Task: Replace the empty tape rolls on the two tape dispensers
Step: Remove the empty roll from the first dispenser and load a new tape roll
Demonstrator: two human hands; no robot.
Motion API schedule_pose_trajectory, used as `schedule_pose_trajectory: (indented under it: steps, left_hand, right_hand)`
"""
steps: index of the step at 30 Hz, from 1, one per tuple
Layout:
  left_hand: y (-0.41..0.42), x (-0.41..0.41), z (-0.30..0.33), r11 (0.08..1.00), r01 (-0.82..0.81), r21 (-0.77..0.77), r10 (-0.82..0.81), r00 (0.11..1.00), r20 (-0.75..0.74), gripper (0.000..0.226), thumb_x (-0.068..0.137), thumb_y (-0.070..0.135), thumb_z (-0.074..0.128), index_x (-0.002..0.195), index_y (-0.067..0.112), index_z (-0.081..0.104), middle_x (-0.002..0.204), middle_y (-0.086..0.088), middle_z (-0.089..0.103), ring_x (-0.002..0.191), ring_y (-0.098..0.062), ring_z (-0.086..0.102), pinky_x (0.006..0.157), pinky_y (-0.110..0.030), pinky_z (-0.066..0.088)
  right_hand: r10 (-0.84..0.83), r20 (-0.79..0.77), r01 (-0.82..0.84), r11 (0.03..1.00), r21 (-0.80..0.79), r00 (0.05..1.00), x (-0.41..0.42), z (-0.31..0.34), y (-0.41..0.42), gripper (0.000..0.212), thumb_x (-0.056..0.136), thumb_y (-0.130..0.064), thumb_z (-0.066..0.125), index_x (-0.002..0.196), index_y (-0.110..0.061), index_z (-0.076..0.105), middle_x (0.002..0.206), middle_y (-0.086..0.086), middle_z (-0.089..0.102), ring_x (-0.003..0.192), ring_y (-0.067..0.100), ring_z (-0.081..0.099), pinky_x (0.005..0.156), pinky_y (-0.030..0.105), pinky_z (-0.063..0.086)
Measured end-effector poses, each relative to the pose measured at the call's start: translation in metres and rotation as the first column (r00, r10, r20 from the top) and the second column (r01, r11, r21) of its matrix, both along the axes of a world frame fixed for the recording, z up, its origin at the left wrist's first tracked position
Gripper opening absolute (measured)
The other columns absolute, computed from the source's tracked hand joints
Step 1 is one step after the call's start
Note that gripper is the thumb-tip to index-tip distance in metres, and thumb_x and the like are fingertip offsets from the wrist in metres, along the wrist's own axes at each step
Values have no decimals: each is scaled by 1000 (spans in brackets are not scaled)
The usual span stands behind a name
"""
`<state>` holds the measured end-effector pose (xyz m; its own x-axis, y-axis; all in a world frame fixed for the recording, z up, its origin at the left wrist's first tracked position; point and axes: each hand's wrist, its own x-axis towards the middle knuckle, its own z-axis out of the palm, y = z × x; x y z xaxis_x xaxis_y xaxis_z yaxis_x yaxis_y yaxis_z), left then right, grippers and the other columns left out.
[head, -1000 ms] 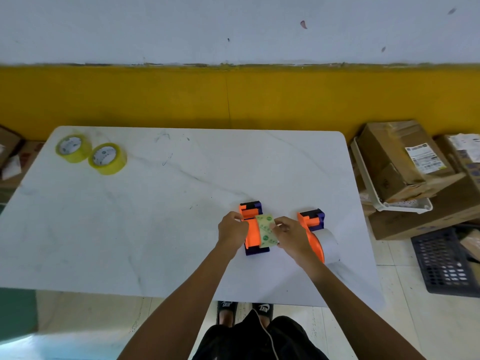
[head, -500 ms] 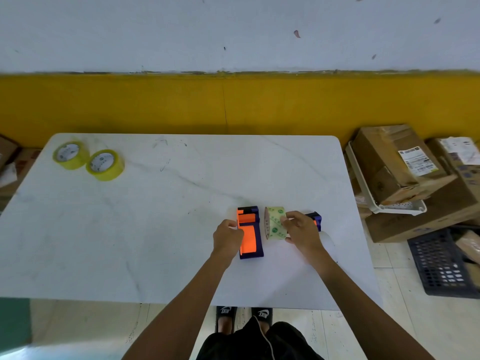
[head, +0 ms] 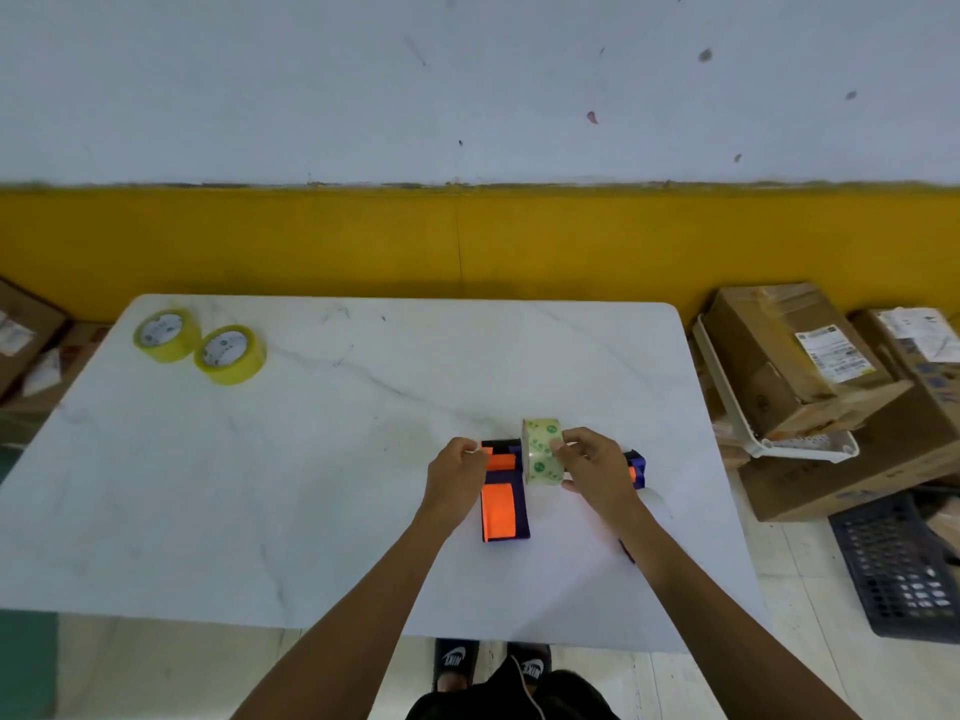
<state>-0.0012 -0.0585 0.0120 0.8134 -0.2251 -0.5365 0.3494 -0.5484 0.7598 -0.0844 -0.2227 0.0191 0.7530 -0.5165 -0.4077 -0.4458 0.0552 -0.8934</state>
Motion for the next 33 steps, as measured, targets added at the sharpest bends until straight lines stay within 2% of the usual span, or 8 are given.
schedule_pose_trajectory:
  steps: [3,5,8,12,18,25,30,33]
  left_hand:
    - [-21,20,45,970,57,-235,-37,996,87,27,96,26,44,92,7,63,105,-20,69,91,-27,65,81,-38,51]
    - [-38,43,89,961,77,-266,-9,969,249,32,99,21,40,92,-3,61,99,-24,66,83,-25,60,72,-36,48]
    - [-50,80,170,973,38,-228,88,850,520,31,100,19,36,88,1,59,82,-11,57,72,-21,48,54,-24,37]
    - [-35,116,275,977,-6,-215,158,698,698,28,99,18,37,82,7,56,79,-10,55,70,-21,47,52,-28,33]
    - [16,138,372,956,-78,-282,273,584,765,31,99,21,34,85,8,58,90,-6,60,71,-17,55,45,-16,38]
    - [115,145,393,920,-226,-321,392,482,784,31,100,22,33,87,9,58,89,-5,59,63,-7,51,37,-8,35]
    - [206,150,390,904,-281,-322,421,452,786,36,99,22,33,98,2,63,94,-7,63,72,-14,58,49,-19,40]
    - [256,156,387,911,-289,-293,400,453,797,36,100,22,33,99,3,63,95,-7,63,69,-8,55,50,-20,38]
  right_hand:
    - [60,143,-55,998,-33,988,31,40,1,11,90,-12,64,81,-19,67,77,-1,67,82,21,70,63,33,58]
    - [100,251,-78,992,-97,963,66,82,3,18,88,-13,65,76,-26,68,76,-2,68,80,21,69,65,37,59]
    - [158,420,-86,979,-185,894,115,156,7,15,88,-17,66,76,-26,68,81,8,69,84,29,68,74,49,59]
    - [251,566,-97,953,-287,786,165,252,17,12,87,-21,67,77,-27,67,78,4,68,82,27,70,74,50,62]
    - [371,644,-159,918,-363,669,206,351,61,7,87,-23,66,80,-21,67,91,11,70,94,27,71,72,44,64]
    - [469,658,-249,880,-404,590,223,379,161,8,89,-21,64,89,-15,68,95,11,71,95,28,70,75,46,63]
    - [501,661,-297,865,-404,559,235,375,253,6,90,-20,63,86,-19,67,94,7,69,96,26,70,73,40,63]
    - [491,660,-288,871,-399,569,243,371,305,7,90,-20,63,88,-16,68,98,12,71,95,27,70,76,46,63]
